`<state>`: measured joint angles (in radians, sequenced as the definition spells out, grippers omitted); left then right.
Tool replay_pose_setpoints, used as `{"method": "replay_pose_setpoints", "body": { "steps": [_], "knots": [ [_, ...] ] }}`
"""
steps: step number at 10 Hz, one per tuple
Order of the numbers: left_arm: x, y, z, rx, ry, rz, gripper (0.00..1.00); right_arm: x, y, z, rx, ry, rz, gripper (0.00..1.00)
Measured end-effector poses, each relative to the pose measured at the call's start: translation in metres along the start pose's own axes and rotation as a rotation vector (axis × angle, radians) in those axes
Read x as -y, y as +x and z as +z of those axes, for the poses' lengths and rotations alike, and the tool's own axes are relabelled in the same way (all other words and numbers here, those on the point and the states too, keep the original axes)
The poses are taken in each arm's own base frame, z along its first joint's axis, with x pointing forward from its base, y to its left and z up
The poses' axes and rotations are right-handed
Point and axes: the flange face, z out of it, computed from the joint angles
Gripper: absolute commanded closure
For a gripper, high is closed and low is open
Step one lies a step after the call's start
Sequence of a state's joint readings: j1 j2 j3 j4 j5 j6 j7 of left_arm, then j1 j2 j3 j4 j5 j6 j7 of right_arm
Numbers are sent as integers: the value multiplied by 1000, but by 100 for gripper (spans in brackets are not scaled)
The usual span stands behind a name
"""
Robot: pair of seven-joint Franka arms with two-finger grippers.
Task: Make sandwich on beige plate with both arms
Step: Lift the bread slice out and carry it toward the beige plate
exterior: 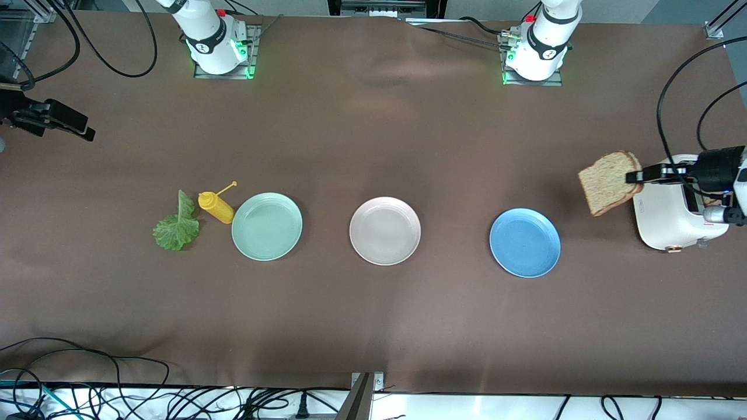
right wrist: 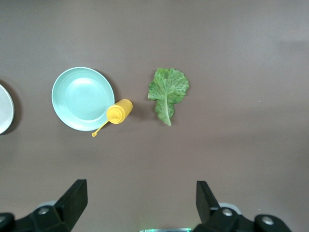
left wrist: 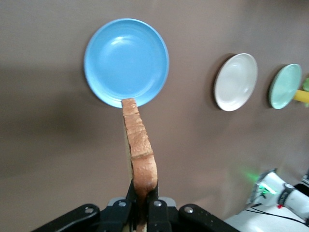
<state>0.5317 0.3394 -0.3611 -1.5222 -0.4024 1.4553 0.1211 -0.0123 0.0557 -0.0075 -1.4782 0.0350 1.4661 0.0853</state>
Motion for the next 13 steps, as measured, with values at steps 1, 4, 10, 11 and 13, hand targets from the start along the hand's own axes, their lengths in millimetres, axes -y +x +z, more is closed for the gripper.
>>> {"method": "replay_pose_setpoints", "body": {
  "steps": [1,4,10,11,13],
  "knots": [
    [-6,10,13,8,-52,-4,100,0,0,0,1,0,0,0],
    [-13,46,67,21,-226,-21,100,-1,1,1,2,0,3,0],
    [-87,103,193,-4,-405,-40,100,-2,1,2,3,0,4,0],
    [-95,108,209,-13,-425,-51,100,-2,1,2,4,0,4,0],
    [-110,116,239,-12,-479,-77,100,-2,1,2,4,0,4,0]
  ]
}}
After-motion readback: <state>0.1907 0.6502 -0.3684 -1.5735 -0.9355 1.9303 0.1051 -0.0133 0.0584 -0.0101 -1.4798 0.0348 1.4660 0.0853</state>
